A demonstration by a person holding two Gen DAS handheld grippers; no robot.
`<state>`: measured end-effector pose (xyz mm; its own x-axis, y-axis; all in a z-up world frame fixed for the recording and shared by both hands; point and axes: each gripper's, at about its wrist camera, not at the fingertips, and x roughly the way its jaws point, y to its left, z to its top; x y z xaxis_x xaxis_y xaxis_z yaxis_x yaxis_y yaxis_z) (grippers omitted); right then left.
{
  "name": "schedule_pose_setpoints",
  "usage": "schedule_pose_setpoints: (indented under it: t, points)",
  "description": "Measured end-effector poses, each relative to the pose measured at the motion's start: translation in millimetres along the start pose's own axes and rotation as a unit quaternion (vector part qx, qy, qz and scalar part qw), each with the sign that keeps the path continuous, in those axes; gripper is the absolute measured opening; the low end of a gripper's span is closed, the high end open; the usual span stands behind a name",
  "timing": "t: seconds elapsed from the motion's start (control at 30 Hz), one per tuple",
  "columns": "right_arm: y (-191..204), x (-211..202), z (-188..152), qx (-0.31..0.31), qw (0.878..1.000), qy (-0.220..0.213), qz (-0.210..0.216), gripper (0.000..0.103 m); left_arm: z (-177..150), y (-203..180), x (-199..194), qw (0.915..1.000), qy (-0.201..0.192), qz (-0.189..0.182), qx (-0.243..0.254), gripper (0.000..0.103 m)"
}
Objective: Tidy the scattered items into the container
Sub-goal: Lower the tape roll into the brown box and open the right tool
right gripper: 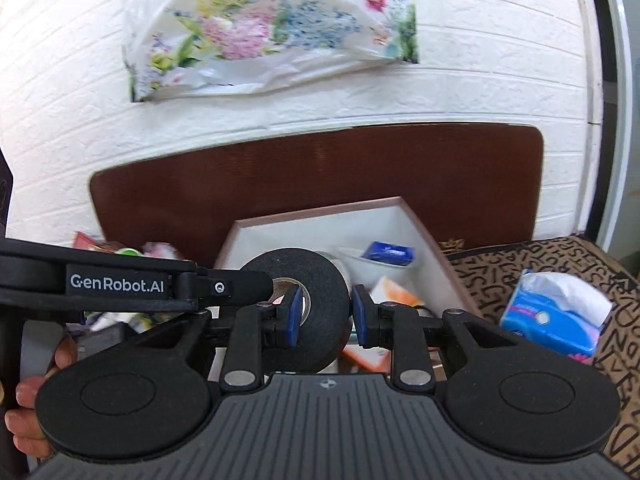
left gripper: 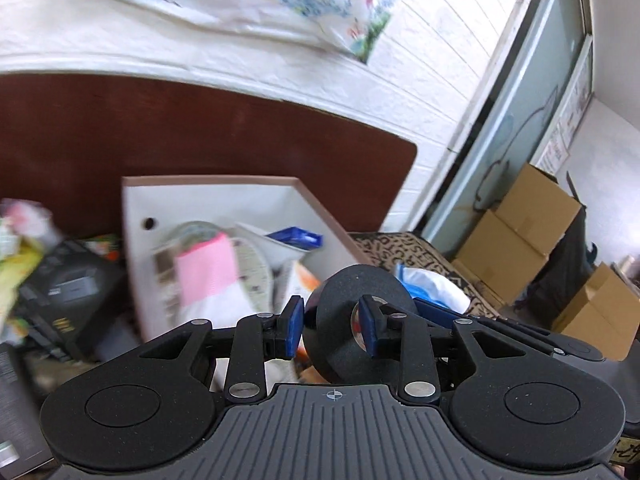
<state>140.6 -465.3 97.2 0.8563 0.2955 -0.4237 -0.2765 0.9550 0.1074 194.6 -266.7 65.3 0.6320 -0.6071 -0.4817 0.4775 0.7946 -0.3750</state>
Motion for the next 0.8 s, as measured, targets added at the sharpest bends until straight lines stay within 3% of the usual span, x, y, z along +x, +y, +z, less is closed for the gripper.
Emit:
schedule_pose_setpoints:
  t: [0.3,0.53,0.6,0.67,0.73,0.8]
  points:
    - [-54,52,-13,0.007,0.999,0.032,-0.013,0.030,-5,10,85,0.9983,0.040,-0.023,-0.036,0.039]
    - [-72,81,-23,0.013,0.999,0.045,-0.007,0.034,-7,23,119,0.9961,0.062,-0.032,-0.053,0.045]
    - [-74,81,-23,0.018,0.999,0.032,-0.005,0.043,-7,27,120,0.9949,0.060,-0.048,-0.066,0.052]
    - [-72,76,-20,0.011,1.000,0.013,-0.013,0.056,-6,25,113,0.9968,0.040,-0.023,-0.065,0.084]
    - [-70,70,-18,0.000,1.000,0.002,-0.019,0.065,-5,24,104,0.9986,0.018,0.005,-0.049,0.103]
    - [-66,63,-18,-0.007,1.000,-0.005,-0.028,0.072,-7,20,93,0.9994,0.005,0.010,-0.032,0.103]
